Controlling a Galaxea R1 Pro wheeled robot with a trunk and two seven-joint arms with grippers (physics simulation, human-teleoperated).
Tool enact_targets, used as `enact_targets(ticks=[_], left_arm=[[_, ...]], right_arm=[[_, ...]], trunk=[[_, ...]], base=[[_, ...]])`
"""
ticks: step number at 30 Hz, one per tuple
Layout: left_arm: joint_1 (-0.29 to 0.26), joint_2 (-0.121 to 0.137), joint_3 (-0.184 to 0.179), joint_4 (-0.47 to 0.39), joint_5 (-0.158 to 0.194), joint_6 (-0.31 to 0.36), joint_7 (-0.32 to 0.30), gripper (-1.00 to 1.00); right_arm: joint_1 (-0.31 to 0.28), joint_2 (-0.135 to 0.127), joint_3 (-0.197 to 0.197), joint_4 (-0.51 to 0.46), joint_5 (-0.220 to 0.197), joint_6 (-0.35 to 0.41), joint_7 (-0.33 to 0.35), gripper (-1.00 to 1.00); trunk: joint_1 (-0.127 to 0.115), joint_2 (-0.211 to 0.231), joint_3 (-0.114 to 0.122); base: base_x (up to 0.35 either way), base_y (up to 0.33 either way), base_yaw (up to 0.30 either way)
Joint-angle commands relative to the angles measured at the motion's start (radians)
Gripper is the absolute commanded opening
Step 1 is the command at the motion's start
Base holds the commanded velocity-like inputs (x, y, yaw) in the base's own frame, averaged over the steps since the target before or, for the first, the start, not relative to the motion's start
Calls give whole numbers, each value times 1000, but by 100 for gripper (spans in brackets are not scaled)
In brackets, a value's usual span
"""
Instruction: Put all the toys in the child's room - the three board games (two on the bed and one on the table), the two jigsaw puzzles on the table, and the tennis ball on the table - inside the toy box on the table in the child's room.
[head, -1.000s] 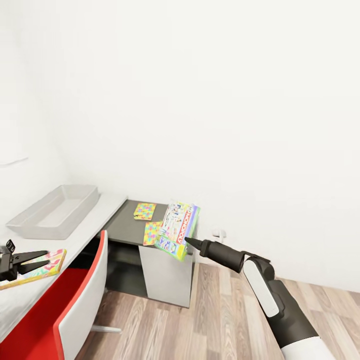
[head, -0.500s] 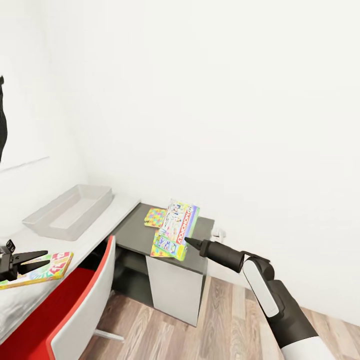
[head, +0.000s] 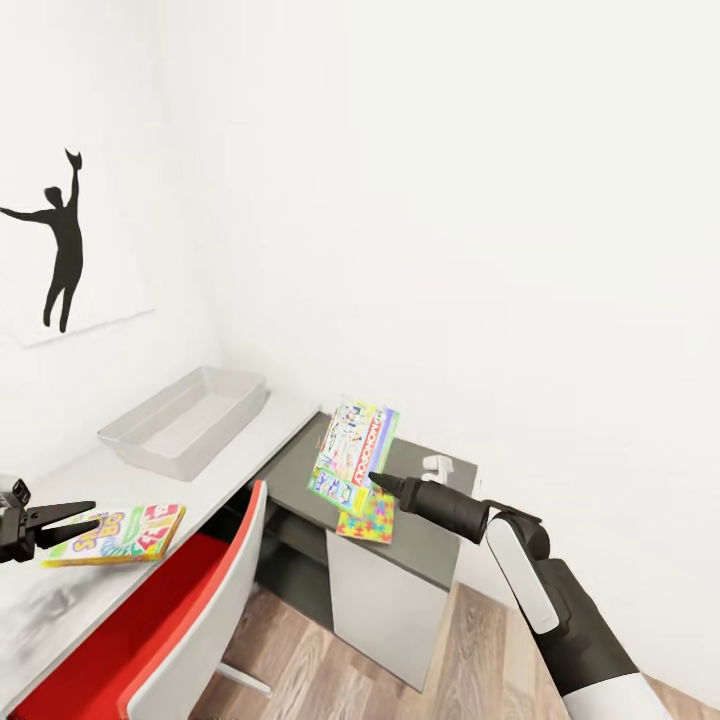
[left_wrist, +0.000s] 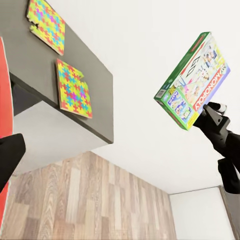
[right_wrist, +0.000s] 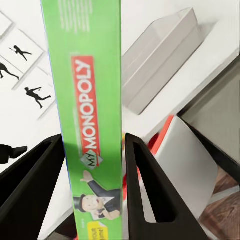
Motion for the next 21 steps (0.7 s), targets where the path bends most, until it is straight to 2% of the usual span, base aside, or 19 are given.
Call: enact_targets(ticks=[1, 13, 21], left_arm=[[-1, 0, -1, 0, -1, 11, -4, 100], [-1, 0, 0, 0, -1, 10, -4, 100], [-1, 0, -1, 0, -1, 10, -4, 100]], right_arm=[[-1, -1, 0, -1, -10, 6, 0, -100], [-1, -1, 0, -1, -10, 7, 0, -100], [-1, -1, 0, -1, -10, 7, 0, -100]], trunk=[[1, -2, -2], [1, -2, -2], [1, -2, -2]], base=[[102, 5, 283], [92, 1, 283], [226, 0, 283]])
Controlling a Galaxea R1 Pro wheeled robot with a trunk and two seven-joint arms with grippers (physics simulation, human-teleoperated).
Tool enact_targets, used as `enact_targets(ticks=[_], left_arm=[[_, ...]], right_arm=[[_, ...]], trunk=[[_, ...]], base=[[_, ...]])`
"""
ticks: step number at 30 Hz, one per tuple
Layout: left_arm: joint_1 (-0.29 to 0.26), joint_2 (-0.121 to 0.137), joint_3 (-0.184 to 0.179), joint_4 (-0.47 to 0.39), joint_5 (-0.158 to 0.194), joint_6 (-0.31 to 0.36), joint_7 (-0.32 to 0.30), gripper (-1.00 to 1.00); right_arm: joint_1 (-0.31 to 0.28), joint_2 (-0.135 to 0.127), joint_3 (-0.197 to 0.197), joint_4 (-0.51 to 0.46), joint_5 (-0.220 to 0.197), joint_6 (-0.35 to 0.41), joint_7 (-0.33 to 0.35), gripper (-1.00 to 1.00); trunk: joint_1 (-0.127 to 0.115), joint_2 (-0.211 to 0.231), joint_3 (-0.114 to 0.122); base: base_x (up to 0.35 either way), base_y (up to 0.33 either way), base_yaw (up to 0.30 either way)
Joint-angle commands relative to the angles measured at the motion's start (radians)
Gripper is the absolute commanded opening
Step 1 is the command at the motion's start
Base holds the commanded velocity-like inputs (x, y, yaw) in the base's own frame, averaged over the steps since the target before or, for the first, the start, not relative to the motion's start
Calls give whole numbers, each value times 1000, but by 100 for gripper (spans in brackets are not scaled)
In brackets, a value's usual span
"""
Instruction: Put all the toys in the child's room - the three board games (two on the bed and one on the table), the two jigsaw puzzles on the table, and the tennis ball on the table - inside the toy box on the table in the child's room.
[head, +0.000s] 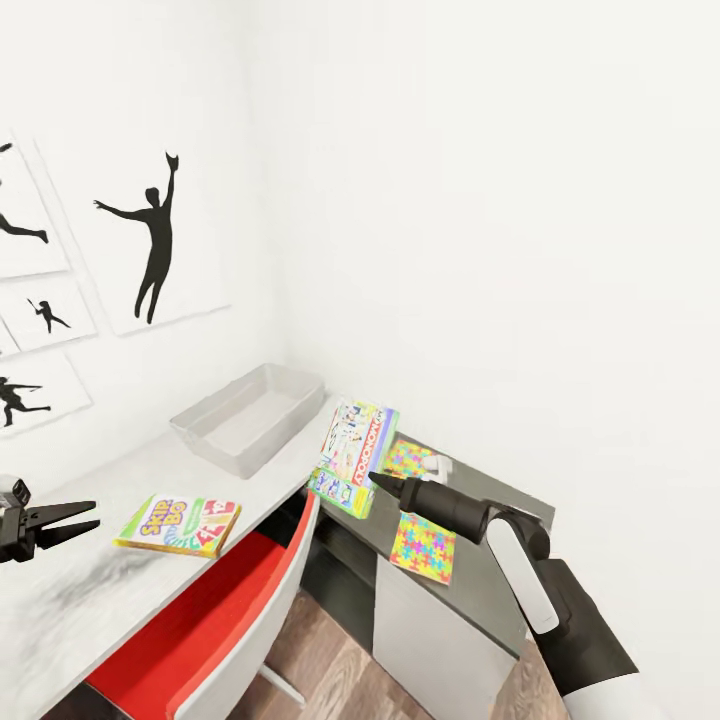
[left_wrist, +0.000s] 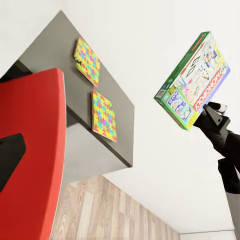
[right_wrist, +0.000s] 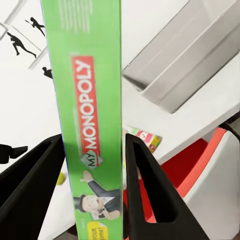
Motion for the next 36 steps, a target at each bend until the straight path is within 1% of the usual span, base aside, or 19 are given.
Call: enact_targets(ticks=[1, 5, 13, 21, 29, 33, 36], left_arm=[[-1, 0, -1, 0, -1, 11, -4, 100], [-1, 0, -1, 0, -1, 11, -4, 100], [-1, -1, -2, 0, -1, 11, -4, 100], [-1, -4, -2, 0, -1, 11, -4, 100], [-1, -4, -2, 0, -1, 10, -4, 100], [-1, -5, -2, 0, -1, 9, -4, 100], [-1, -4, -2, 0, -1, 9, -4, 100]], right_arm=[[-1, -1, 0, -1, -10, 6, 0, -100], [-1, -1, -1, -1, -10, 6, 0, -100], [-1, -1, -1, -1, -10, 6, 0, -100], [-1, -2, -1, -1, -10, 6, 1, -100], [-1, -4, -2, -1, -10, 5, 1, -100], [-1, -7, -3, 0, -11, 2, 2, -100], [-1, -9, -3, 0, -11, 2, 2, -100]], trunk=[[1, -2, -2], [1, -2, -2], [1, -2, -2], [1, -2, -2], [1, -2, -2], [1, -2, -2], [1, -2, -2]], base=[[285, 0, 283], [221, 0, 283], [48, 0, 284], [170, 0, 284], [62, 0, 283], [249, 0, 271], [316, -32, 101]])
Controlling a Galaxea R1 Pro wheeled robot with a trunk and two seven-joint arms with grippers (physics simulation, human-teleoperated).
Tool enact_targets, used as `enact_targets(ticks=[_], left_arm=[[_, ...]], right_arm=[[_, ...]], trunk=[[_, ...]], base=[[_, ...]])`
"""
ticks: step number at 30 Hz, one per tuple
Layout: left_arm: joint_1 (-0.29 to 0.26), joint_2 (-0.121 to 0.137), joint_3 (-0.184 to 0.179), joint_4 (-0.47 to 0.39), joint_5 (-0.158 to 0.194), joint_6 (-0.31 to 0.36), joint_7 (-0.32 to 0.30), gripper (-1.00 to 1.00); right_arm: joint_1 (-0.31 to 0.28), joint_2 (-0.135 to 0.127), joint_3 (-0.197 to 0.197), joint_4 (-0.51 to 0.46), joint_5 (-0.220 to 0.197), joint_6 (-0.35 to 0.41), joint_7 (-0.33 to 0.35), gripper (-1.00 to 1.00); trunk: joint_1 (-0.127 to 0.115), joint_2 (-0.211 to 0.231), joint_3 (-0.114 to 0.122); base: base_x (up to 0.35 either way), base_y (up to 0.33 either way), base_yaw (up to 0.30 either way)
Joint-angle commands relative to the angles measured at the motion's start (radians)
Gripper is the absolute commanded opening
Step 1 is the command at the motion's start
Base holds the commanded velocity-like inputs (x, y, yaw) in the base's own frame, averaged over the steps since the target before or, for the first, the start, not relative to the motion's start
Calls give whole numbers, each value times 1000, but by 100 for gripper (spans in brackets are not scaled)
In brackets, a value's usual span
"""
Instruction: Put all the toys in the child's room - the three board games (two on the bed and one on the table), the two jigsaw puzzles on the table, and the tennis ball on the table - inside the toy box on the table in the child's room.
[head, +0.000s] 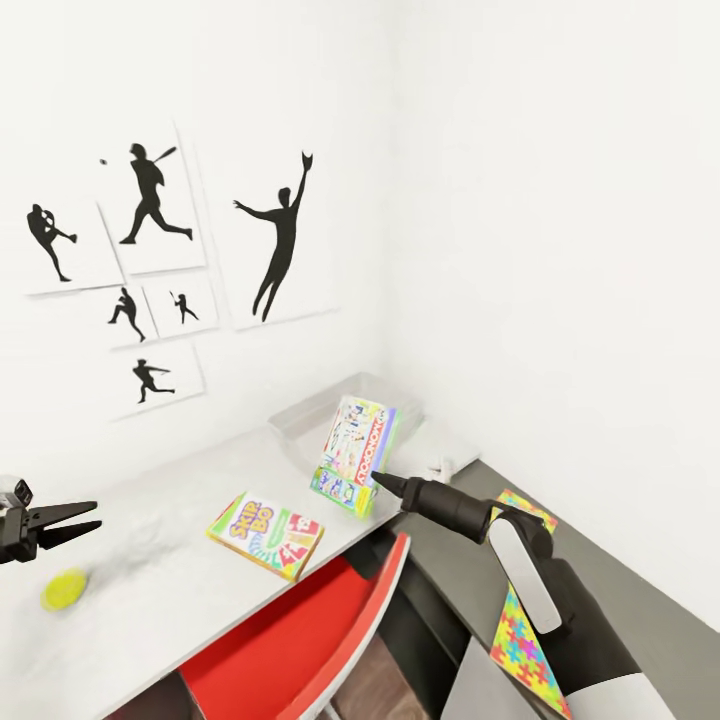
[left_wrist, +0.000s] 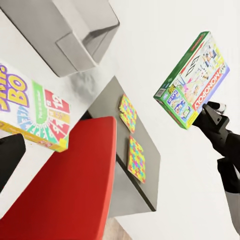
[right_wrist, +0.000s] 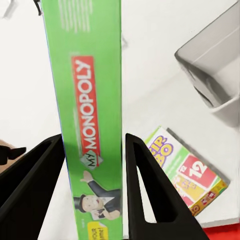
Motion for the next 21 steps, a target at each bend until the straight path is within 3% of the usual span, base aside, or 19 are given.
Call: enact_targets(ticks=[1, 5, 11, 16, 18, 21], left_arm=[[-1, 0, 0, 0, -1, 11, -4, 100], [-1, 0, 0, 0, -1, 11, -4, 100], [2, -6, -2, -33, 0, 10, -4, 100], [72, -33, -6, -204, 16, 12, -4, 100], [117, -50, -5, -306, 41, 17, -4, 100], [159, -58, -1, -367, 91, 20, -4, 100]], right_arm=[[-1, -1, 0, -1, -10, 6, 0, -100], [-1, -2, 0, -1, -10, 6, 0, -100], [-1, -1, 0, -1, -10, 6, 0, -100], [-1, -2, 0, 0, -10, 6, 0, -100], [-1, -3, -1, 0, -10, 6, 0, -100], [-1, -5, -1, -1, -10, 6, 2, -100]], trunk=[[1, -2, -2], [1, -2, -2], [1, -2, -4], [1, -2, -6], [1, -2, -6], [1, -2, -7]], base=[[324, -26, 39], [235, -53, 15], [41, -13, 93], [5, -1, 165], [1, 0, 50], [0, 0, 21]])
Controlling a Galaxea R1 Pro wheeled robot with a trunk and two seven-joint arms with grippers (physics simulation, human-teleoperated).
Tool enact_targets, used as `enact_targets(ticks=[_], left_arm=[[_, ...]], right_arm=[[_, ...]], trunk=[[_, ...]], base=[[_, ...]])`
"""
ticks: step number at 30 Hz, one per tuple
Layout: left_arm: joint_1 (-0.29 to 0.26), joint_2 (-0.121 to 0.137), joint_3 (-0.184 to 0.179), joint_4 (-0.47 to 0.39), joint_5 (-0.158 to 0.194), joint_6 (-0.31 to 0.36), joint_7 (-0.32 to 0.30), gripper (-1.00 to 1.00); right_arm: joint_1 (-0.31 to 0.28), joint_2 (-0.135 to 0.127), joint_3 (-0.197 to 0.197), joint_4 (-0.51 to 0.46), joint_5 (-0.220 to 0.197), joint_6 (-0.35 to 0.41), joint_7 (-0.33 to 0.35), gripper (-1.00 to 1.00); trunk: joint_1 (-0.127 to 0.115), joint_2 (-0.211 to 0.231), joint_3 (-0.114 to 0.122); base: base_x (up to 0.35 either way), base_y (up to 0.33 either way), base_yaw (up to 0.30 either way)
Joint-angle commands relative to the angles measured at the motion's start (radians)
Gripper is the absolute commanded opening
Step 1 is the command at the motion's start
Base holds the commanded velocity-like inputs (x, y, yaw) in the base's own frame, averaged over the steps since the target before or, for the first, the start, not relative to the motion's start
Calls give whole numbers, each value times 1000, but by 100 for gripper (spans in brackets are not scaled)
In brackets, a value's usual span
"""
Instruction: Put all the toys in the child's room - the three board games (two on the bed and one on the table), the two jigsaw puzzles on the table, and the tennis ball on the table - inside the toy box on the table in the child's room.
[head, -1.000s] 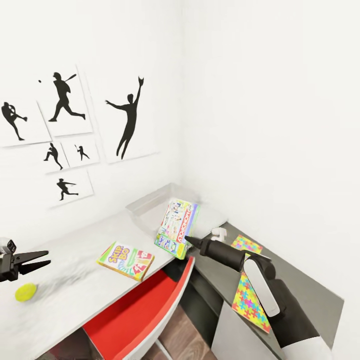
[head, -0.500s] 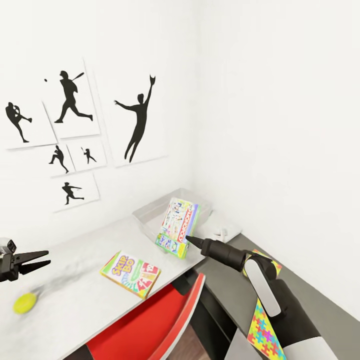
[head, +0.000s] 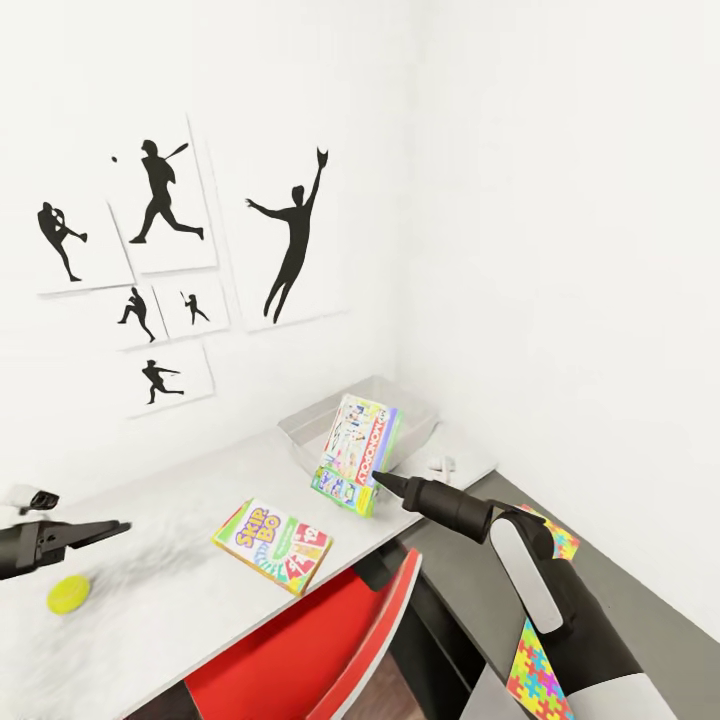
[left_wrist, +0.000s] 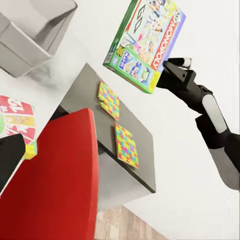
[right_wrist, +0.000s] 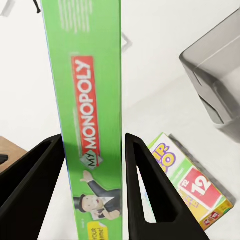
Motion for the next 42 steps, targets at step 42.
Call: enact_targets(ticks=[42], left_arm=[[25, 2, 4, -21, 56, 12, -4, 100]], right_arm=[[-1, -1, 1, 1, -6, 5, 6, -100]], trunk=[[1, -2, -2]], base=[[102, 43, 84]])
